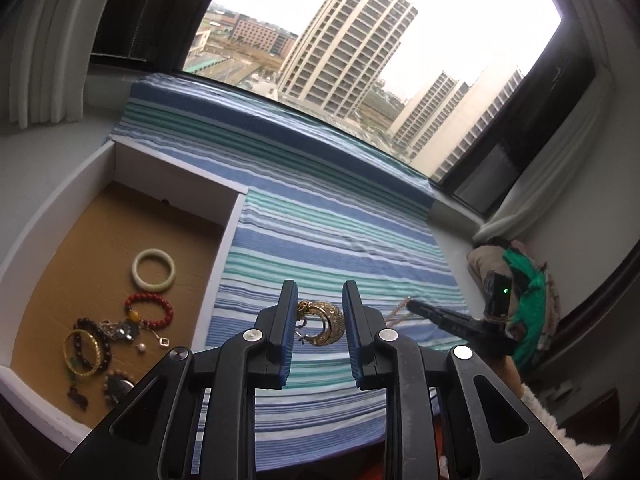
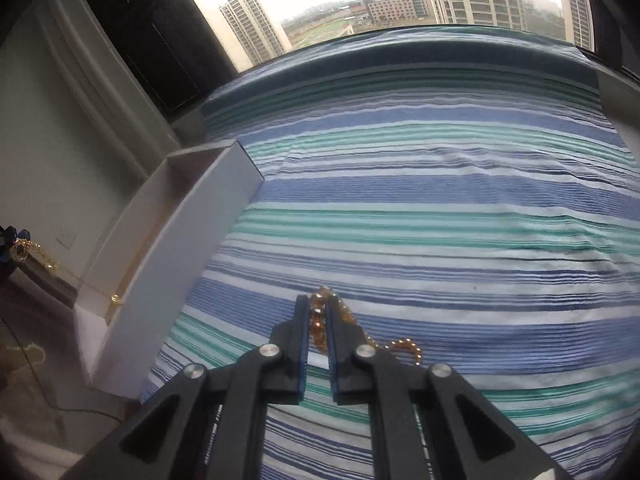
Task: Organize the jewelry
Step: 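Carry the earrings and gold chain into the white box and open both tools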
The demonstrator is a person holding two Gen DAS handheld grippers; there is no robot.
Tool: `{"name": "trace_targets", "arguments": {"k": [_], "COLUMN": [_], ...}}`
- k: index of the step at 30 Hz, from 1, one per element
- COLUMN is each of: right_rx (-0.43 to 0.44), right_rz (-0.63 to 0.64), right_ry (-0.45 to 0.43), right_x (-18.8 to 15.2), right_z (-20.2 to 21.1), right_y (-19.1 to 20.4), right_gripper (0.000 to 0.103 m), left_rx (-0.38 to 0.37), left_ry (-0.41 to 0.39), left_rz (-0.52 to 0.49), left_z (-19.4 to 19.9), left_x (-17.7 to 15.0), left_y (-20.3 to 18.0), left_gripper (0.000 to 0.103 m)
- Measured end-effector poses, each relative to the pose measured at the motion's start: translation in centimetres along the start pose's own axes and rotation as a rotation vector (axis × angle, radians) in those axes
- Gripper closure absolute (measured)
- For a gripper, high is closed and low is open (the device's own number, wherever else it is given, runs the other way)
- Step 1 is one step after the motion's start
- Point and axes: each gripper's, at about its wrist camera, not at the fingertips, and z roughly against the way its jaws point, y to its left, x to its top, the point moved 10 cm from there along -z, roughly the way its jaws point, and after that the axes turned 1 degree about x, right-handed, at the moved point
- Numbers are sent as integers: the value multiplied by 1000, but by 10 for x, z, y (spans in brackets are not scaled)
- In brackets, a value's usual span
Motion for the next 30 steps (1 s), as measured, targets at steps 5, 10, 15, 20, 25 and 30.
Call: {"name": "trace_targets", "arguments": {"k": [5, 10, 15, 20, 25, 30], "right_rx": [87, 163, 238, 278, 291, 254], "right_rz": [131, 267, 330, 362, 405, 453], "right_ry": [-122, -199, -211, -148, -63, 24], "right_x": [71, 142, 192, 204, 189, 159], "right_z": [36, 52, 31, -19, -76, -143], "right_y": [80, 166, 238, 284, 313, 319], "right_gripper": [95, 95, 95, 95, 95, 95], "left_rx": [93, 204, 276, 332, 390, 442], "left_ry": [-74, -102, -72, -32, 7, 73], "left_rz": [31, 73, 115, 164, 206, 240], "left_z": [32, 46, 30, 2, -32, -71], "left_x": [31, 47, 49, 45, 33, 7], "left_y": [38, 90, 142, 197, 248, 286], "left_gripper": [82, 82, 82, 82, 82, 81]}}
